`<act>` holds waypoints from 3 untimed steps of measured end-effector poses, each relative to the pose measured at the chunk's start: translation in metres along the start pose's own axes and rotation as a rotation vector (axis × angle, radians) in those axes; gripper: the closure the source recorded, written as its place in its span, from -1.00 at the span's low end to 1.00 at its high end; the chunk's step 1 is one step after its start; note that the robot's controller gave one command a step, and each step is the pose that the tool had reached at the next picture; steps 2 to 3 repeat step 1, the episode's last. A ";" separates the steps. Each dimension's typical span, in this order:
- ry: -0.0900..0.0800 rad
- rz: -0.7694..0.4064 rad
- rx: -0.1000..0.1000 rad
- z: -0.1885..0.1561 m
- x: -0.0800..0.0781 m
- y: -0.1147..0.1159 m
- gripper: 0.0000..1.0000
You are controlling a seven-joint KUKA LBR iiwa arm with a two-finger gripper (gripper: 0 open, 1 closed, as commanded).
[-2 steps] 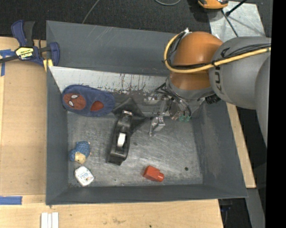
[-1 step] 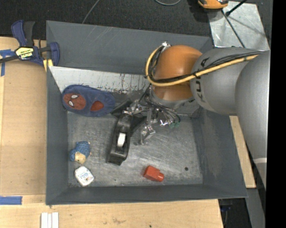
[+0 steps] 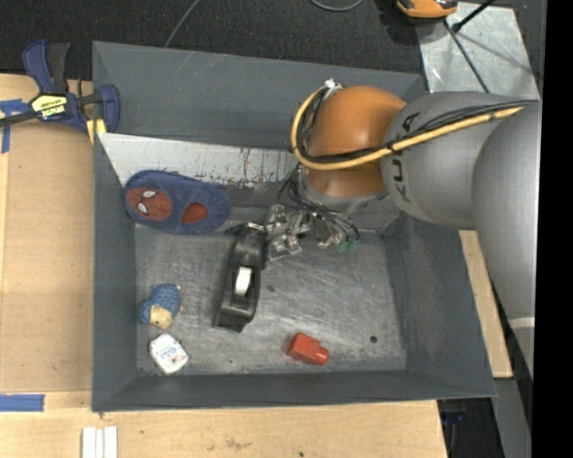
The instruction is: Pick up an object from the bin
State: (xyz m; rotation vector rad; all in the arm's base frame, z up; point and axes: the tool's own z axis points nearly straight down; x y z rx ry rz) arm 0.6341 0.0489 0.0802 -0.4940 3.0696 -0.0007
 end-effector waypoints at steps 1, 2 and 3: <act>0.019 -0.022 -0.003 -0.129 0.007 0.009 1.00; 0.019 -0.022 -0.003 -0.129 0.007 0.009 1.00; 0.019 -0.022 -0.003 -0.129 0.007 0.009 1.00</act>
Offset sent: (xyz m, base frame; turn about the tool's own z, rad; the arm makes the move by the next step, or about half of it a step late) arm -0.0162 0.0061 0.1223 -0.0258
